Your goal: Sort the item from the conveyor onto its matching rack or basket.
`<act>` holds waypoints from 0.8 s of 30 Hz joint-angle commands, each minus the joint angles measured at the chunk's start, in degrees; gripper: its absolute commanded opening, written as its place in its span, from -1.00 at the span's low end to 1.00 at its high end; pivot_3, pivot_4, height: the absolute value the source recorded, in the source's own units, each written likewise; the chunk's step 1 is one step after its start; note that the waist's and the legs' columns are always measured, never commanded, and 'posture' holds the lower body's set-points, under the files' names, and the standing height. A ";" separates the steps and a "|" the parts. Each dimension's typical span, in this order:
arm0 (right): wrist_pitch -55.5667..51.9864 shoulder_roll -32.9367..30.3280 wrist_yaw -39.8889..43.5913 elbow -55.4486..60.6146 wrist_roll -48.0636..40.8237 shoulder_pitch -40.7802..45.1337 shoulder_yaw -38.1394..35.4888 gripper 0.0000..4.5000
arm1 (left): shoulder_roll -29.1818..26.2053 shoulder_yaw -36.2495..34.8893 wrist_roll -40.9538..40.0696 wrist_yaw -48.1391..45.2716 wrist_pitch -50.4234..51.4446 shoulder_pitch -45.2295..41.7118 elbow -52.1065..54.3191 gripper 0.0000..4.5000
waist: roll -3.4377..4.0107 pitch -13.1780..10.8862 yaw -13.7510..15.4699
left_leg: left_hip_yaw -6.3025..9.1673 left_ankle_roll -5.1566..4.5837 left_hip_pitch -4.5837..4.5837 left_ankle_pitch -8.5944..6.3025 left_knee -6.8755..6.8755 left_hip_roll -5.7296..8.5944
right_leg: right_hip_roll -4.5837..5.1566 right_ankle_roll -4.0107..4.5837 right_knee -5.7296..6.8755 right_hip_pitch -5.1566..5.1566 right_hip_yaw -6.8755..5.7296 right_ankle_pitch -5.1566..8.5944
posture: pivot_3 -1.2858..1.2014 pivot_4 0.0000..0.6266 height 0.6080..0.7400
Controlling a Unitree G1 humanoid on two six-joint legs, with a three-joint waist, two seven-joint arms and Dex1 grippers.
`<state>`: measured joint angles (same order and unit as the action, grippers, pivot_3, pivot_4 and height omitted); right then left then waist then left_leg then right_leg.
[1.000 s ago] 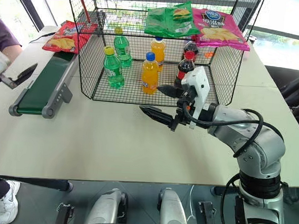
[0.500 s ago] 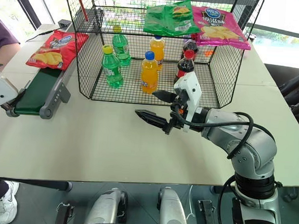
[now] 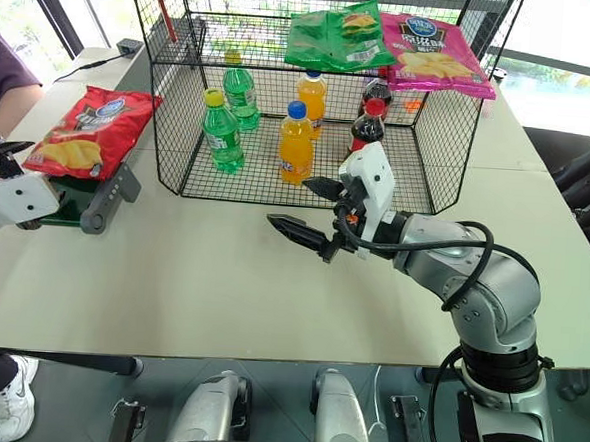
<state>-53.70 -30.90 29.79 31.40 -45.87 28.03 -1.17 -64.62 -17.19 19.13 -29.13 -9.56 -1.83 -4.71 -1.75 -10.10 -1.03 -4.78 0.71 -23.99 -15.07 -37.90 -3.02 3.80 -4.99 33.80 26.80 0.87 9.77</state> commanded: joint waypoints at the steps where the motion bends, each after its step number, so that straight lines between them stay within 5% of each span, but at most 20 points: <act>1: 2.06 -0.20 -0.42 2.37 0.60 -0.15 -0.94 1.00 | -2.60 0.34 2.83 1.14 -2.44 -0.19 -1.68 0.95 | 0.00 0.00 -0.02 | 0.00 0.00 0.01 0.00 0.00 0.00 | 0.00 0.00 0.03 0.01 0.00 0.00 | 0.03 -0.52 1.00; 12: 3.91 0.60 -2.18 1.86 2.81 0.53 -0.53 1.00 | -1.39 8.63 6.65 1.45 -2.11 -7.63 -5.53 0.95 | 0.01 0.01 0.33 | -0.01 0.00 0.46 0.01 -0.07 0.00 | 0.00 0.00 0.33 -0.28 0.00 0.01 | 0.03 -0.52 1.00; 21: 4.24 0.78 -3.48 1.59 3.39 0.98 -0.67 1.00 | -1.36 9.51 7.22 1.99 -0.81 -7.28 -5.14 -0.92 | 0.01 0.01 0.03 | -0.09 0.00 0.46 0.01 -0.06 -0.06 | -0.03 0.00 0.31 -0.25 0.01 0.01 | 0.03 -0.52 1.00; 24: 4.83 0.73 -3.13 0.96 3.92 0.97 -0.57 1.00 | -0.95 9.28 7.81 3.19 0.21 -7.15 -4.67 -0.98 | 0.01 0.01 0.06 | -0.10 0.00 0.47 0.01 -0.06 -0.06 | -0.03 0.00 0.32 -0.25 0.01 0.01 | 0.03 -0.52 1.00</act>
<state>-50.54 -30.37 26.36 31.38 -42.16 27.74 -0.90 -65.54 -6.95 26.31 -27.25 -10.12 -8.98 -10.27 -1.74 -10.09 -0.98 -4.88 0.71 -23.52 -15.06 -37.97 -3.08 3.76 -4.99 34.12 26.54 0.88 9.78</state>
